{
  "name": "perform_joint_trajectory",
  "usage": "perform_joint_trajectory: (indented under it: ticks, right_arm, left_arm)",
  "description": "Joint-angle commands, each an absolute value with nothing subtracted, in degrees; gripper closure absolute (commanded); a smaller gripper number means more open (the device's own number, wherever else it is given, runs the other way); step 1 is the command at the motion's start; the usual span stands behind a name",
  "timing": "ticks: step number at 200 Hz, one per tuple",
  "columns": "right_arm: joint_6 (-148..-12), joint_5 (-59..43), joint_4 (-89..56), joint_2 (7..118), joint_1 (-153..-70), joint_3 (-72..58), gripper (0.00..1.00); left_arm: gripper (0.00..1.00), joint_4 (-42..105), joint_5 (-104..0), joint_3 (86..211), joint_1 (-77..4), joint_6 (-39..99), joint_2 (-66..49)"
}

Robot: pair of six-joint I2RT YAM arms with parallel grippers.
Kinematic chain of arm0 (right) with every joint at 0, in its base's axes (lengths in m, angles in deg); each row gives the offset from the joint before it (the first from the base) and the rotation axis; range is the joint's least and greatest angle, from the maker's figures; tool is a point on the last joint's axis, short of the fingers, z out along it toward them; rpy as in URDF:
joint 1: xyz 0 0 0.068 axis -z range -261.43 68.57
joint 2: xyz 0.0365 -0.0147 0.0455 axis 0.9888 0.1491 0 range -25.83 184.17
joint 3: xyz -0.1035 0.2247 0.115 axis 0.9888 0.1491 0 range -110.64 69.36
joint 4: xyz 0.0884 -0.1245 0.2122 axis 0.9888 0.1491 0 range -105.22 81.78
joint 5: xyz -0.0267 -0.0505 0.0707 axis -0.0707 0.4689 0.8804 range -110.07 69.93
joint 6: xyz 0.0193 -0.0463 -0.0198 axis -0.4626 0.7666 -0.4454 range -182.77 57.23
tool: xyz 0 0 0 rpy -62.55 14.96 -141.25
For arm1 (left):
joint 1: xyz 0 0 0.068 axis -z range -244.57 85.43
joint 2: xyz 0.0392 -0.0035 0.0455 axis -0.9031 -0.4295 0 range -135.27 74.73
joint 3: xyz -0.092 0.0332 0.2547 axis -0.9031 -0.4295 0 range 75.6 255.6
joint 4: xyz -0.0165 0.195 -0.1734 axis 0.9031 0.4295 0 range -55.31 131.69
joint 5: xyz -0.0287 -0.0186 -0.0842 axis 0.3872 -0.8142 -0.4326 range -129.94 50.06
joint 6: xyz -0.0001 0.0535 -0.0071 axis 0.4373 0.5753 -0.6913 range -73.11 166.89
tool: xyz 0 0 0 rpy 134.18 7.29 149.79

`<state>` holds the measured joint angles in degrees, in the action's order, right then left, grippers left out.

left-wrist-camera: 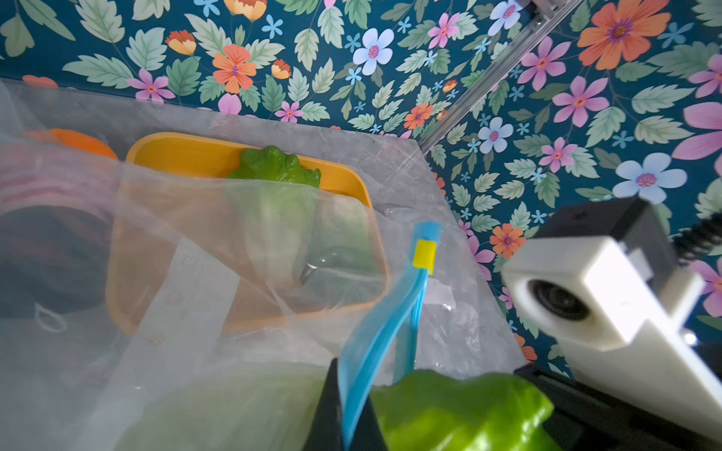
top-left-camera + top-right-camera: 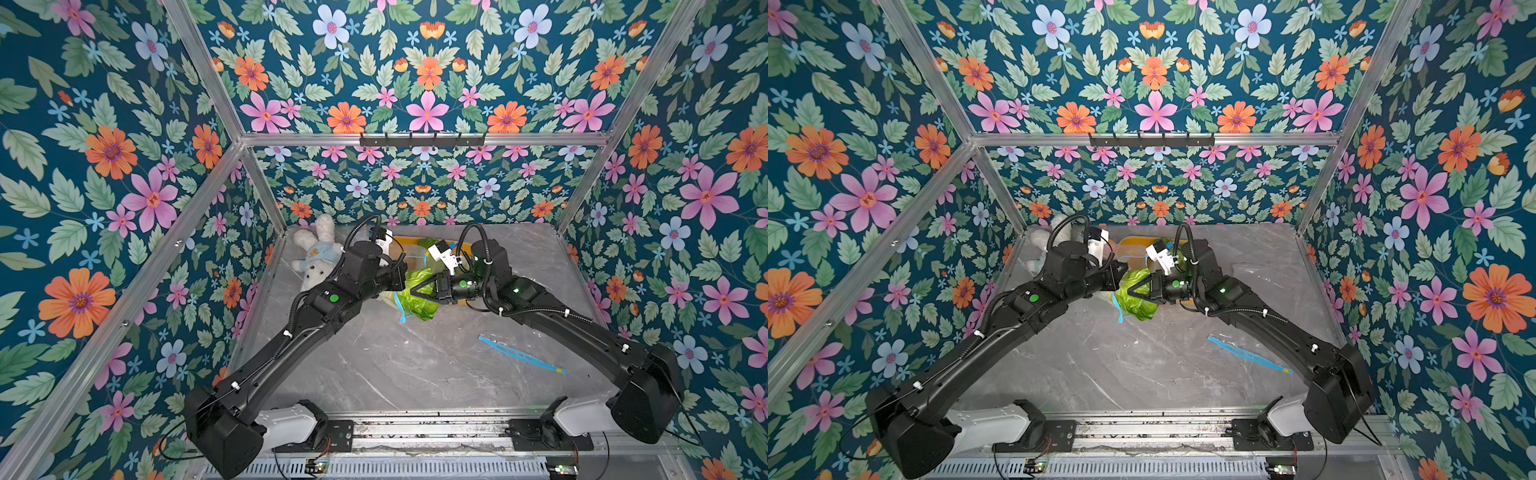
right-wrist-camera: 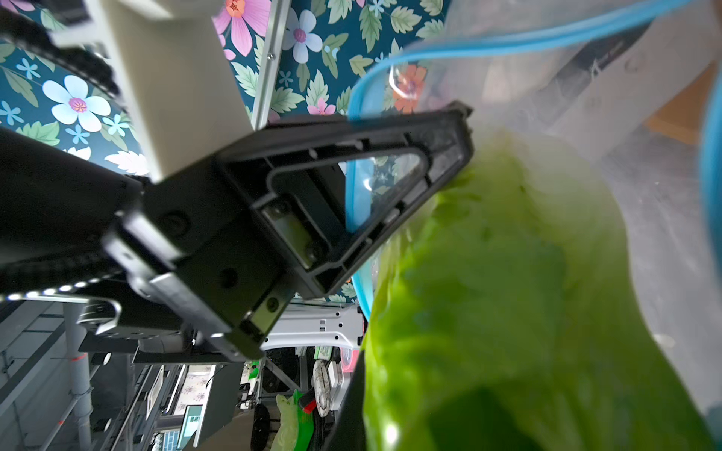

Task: Put the chinese cabbages into a zipper bag and zip it
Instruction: Place the Chinese cabbage in the zipper food storage bag.

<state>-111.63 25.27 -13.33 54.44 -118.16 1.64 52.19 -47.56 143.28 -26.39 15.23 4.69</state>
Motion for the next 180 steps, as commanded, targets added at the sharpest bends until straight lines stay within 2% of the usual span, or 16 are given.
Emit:
perform_joint_trajectory:
  ticks: [1, 25, 62, 83, 98, 117, 156, 180]
  right_arm:
    - [-111.0, 15.6, -19.2, 53.3, -118.0, 2.3, 1.0]
    - [-115.5, 13.3, -27.1, 54.3, -118.4, 4.0, 1.0]
    - [-115.1, 19.9, -26.5, 59.5, -119.5, 2.3, 1.0]
    - [-115.4, 18.3, -28.3, 59.1, -119.2, 3.6, 1.0]
    - [-115.7, 18.3, -29.9, 58.7, -119.3, 4.0, 0.84]
    - [-115.8, 19.5, -29.3, 58.2, -119.3, 3.6, 0.72]
    - [-112.5, 20.4, -21.0, 54.9, -119.0, 2.7, 0.63]
    - [-109.2, 19.7, -10.2, 52.8, -119.0, -0.4, 0.59]
  left_arm:
    - [1.0, 49.4, -51.0, 141.7, -26.5, 12.5, 5.9]
    - [1.0, 47.1, -55.0, 140.4, -26.4, 10.2, 6.1]
    - [1.0, 45.3, -54.3, 140.6, -26.5, 9.0, 6.5]
    - [1.0, 42.6, -56.6, 140.3, -26.4, 6.8, 6.6]
    - [1.0, 42.5, -54.7, 140.4, -26.5, 6.7, 6.8]
    - [1.0, 44.2, -51.7, 140.4, -27.0, 6.6, 7.3]
    - [1.0, 44.4, -48.5, 140.1, -28.0, 5.7, 8.0]
    - [1.0, 44.1, -48.5, 140.2, -28.4, 5.4, 7.6]
